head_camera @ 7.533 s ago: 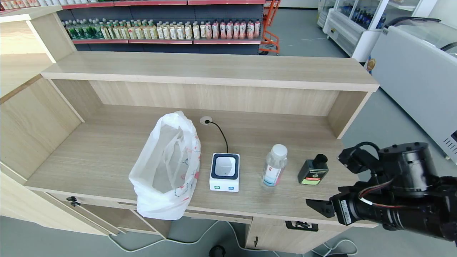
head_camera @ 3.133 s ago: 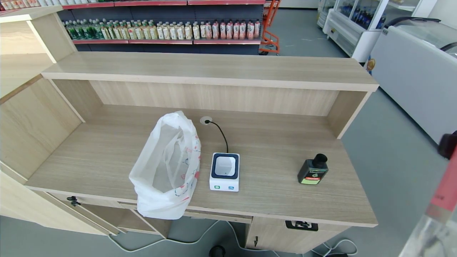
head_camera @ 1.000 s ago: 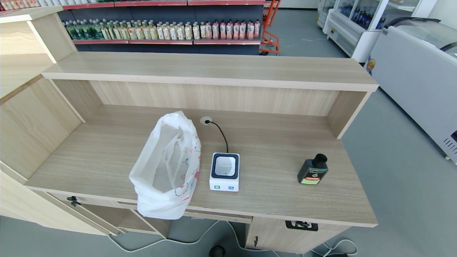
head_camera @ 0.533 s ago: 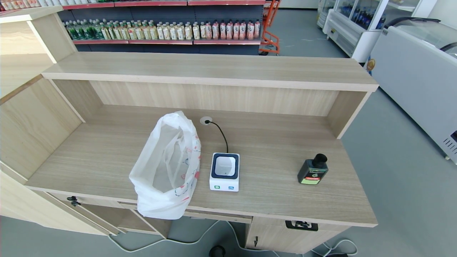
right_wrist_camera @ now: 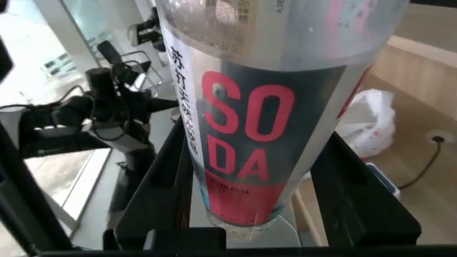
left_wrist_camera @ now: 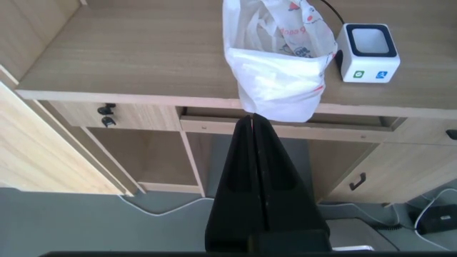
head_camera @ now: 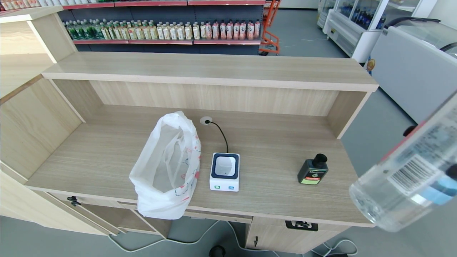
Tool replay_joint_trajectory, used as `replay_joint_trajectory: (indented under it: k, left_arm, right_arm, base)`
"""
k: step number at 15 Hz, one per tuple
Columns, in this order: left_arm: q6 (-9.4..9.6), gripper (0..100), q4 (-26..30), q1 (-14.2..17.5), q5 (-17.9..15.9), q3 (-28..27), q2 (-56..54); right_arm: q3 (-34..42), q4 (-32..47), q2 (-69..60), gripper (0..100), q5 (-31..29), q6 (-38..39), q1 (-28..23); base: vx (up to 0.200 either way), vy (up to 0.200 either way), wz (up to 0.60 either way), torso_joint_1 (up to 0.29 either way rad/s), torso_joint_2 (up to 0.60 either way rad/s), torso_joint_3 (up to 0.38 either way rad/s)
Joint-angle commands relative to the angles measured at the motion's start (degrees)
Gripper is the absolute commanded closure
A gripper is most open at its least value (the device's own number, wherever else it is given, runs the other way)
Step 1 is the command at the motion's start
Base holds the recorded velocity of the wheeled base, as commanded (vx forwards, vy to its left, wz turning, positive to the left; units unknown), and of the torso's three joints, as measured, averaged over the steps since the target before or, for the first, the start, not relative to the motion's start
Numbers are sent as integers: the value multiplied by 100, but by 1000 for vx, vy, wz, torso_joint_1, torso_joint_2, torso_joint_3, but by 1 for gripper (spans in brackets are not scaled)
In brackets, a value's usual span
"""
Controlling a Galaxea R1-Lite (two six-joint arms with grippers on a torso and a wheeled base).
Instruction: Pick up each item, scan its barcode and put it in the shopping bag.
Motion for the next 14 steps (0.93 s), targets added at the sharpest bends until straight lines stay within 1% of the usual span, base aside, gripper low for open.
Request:
replay_joint_trajectory:
  k: [1, 2, 3, 4, 5, 6, 7, 9, 10, 12, 14]
  left_arm:
    - [0, 100, 0, 1, -1, 1, -2]
    - [0, 100, 0, 1, -1, 1, -2]
    - [0, 100, 0, 1, 7, 1, -2]
    - [0, 100, 0, 1, 7, 1, -2]
    - [0, 100, 0, 1, -1, 1, -2]
    - [0, 100, 0, 1, -1, 1, -2]
    - [0, 100, 0, 1, 7, 1, -2]
    - [0, 100, 0, 1, -1, 1, -2]
    - [0, 100, 0, 1, 7, 1, -2]
    - [0, 100, 0, 1, -1, 1, -2]
    - [0, 100, 0, 1, -1, 1, -2]
  right_arm:
    - [36, 725, 443, 100, -211, -951, -607]
    - [36, 1578, 408, 100, -589, -2041, -827]
    - [-26, 2193, 416, 100, -1029, -2867, -880]
    - [-35, 2756, 381, 100, -1539, -3403, -862]
    - [-52, 3002, 372, 100, -1767, -3570, -862]
    - [-61, 3151, 381, 100, -1943, -3649, -845]
    - [-70, 3142, 416, 100, -2013, -3667, -845]
    - [-184, 3107, 513, 100, -2453, -3719, -827]
    - [-237, 3037, 566, 100, -2716, -3851, -739]
    - [-448, 2984, 838, 100, -3472, -4458, -704]
    - [-597, 2905, 1084, 100, -3824, -4800, -704]
  base:
    - [0, 0, 0, 0, 0, 0]
    - [0, 0, 0, 0, 0, 0]
    - [0, 0, 0, 0, 0, 0]
    - [0, 0, 0, 0, 0, 0]
    - [0, 0, 0, 0, 0, 0]
    - [0, 0, 0, 0, 0, 0]
    - [0, 0, 0, 0, 0, 0]
    - [0, 0, 0, 0, 0, 0]
    - [0, 0, 0, 0, 0, 0]
    - [0, 0, 0, 0, 0, 0]
    - [0, 0, 0, 0, 0, 0]
